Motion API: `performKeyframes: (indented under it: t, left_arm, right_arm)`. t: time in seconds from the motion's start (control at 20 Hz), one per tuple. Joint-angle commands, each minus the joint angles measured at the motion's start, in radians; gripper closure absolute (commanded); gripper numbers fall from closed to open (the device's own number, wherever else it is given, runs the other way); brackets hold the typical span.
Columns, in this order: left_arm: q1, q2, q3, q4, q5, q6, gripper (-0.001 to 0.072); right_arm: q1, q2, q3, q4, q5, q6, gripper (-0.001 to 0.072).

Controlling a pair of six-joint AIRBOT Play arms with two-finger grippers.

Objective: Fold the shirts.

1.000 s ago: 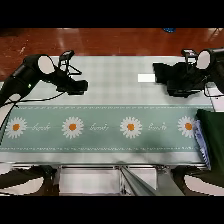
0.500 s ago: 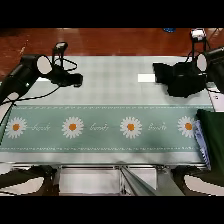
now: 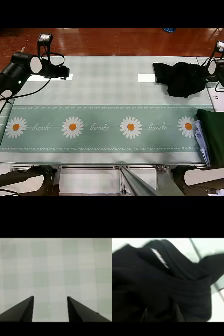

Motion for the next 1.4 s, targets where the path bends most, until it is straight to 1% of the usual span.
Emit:
performKeyframes:
  t: [0.0, 0.05, 0.1, 0.15, 0.2, 0.25, 0.3, 0.4, 0.5, 0.55, 0.65, 0.7, 0.75, 0.9, 1.05, 1.15, 1.3, 1.35]
  left_arm:
    - [0.007, 0.000, 0.000, -0.019, 0.014, -0.001, 0.0200]
    - [0.006, 0.000, 0.000, -0.022, 0.020, -0.030, 0.0199]
    - [0.006, 0.001, 0.000, -0.043, 0.021, -0.113, 0.0199]
    - [0.006, 0.002, 0.000, -0.078, 0.019, -0.171, 0.0199]
    - [0.006, 0.005, 0.000, -0.111, 0.016, -0.182, 0.0199]
    - [0.006, 0.014, 0.000, -0.129, 0.000, -0.182, 0.0199]
    - [0.008, 0.031, 0.000, -0.124, -0.026, -0.181, 0.0199]
    - [0.022, 0.087, -0.001, -0.089, -0.108, -0.182, 0.0199]
    - [0.041, 0.171, -0.020, -0.031, -0.192, -0.181, 0.0199]
    - [0.051, 0.228, -0.053, -0.014, -0.217, -0.181, 0.0199]
    - [0.065, 0.369, -0.177, -0.015, -0.219, -0.182, 0.0199]
    - [0.064, 0.451, -0.259, -0.017, -0.215, -0.201, 0.0199]
    - [0.059, 0.526, -0.337, -0.028, -0.210, -0.220, 0.0199]
    - [0.043, 0.726, -0.538, -0.131, -0.159, -0.219, 0.0199]
    - [0.042, 0.828, -0.610, -0.205, -0.137, -0.219, 0.0199]
    - [0.042, 0.843, -0.610, -0.207, -0.136, -0.219, 0.0199]
    - [0.042, 0.842, -0.610, -0.207, -0.128, -0.215, 0.0199]
    - [0.042, 0.843, -0.610, -0.208, -0.109, -0.193, 0.0199]
  right_arm:
    - [-0.060, -0.133, 0.073, 0.239, -0.004, -0.118, 0.0299]
    - [-0.060, -0.161, 0.095, 0.267, 0.023, -0.143, 0.0300]
    - [-0.059, -0.187, 0.113, 0.304, 0.056, -0.151, 0.0302]
    - [-0.059, -0.205, 0.122, 0.346, 0.082, -0.166, 0.0310]
    - [-0.059, -0.215, 0.122, 0.390, 0.104, -0.192, 0.0329]
    - [-0.059, -0.219, 0.122, 0.438, 0.134, -0.230, 0.0408]
    - [-0.059, -0.219, 0.121, 0.489, 0.168, -0.287, 0.0504]
    - [-0.059, -0.217, 0.137, 0.599, 0.252, -0.411, 0.0688]
    - [-0.055, -0.198, 0.190, 0.671, 0.318, -0.456, 0.0689]
    - [-0.050, -0.166, 0.212, 0.694, 0.318, -0.472, 0.0690]
    - [-0.037, -0.064, 0.268, 0.736, 0.301, -0.511, 0.0690]
    - [-0.034, -0.014, 0.301, 0.744, 0.299, -0.526, 0.0690]
    - [-0.030, 0.045, 0.338, 0.746, 0.298, -0.538, 0.0690]
    - [0.000, 0.217, 0.416, 0.790, 0.278, -0.579, 0.0690]
    - [0.074, 0.385, 0.459, 0.820, 0.298, -0.676, 0.0690]
    - [0.132, 0.479, 0.459, 0.820, 0.380, -0.726, 0.0689]
    - [0.233, 0.560, 0.459, 0.820, 0.568, -0.750, 0.0689]
    - [0.274, 0.568, 0.459, 0.820, 0.634, -0.750, 0.0689]
